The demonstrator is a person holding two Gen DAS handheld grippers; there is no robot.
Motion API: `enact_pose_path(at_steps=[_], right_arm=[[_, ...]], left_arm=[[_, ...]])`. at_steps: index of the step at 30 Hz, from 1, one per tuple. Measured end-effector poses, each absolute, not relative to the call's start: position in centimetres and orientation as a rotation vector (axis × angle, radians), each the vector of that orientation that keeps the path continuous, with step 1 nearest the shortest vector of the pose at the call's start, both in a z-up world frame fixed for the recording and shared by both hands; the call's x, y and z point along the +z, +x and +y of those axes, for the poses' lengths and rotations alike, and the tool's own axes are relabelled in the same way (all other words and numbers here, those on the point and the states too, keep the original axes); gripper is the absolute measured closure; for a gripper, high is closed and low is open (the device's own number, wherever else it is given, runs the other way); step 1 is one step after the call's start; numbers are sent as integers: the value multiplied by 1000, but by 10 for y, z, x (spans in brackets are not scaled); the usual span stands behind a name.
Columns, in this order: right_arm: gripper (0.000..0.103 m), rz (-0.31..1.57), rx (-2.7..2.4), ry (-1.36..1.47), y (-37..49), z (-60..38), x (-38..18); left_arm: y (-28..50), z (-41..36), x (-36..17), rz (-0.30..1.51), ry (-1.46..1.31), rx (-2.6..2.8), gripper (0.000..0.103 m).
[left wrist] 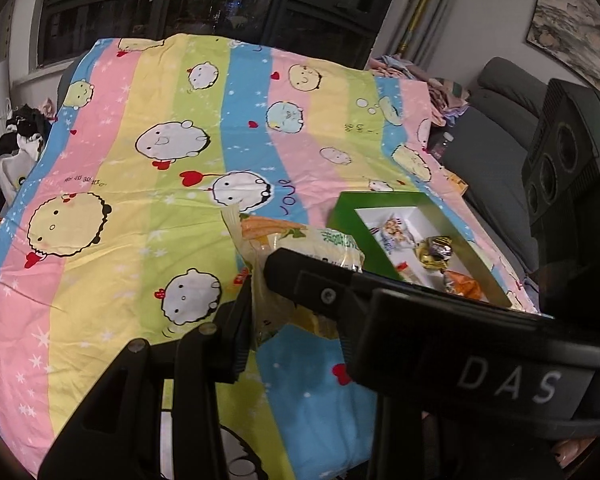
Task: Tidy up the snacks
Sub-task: 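Carry the white-and-green packet into the green box and release it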
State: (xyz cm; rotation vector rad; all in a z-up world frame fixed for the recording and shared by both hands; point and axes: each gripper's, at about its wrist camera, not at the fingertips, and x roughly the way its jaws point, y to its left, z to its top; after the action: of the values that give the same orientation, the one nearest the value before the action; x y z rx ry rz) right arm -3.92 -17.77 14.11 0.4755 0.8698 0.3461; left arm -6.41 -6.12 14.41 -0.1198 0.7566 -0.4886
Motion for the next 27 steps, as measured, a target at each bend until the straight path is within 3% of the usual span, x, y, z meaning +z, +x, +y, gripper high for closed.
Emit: enact_pose_path(at_steps=[27], right_arm=[[55,727,73,546,-73,-314,159]], left_arm=[[-59,-203,160,719,-8,-763,68]])
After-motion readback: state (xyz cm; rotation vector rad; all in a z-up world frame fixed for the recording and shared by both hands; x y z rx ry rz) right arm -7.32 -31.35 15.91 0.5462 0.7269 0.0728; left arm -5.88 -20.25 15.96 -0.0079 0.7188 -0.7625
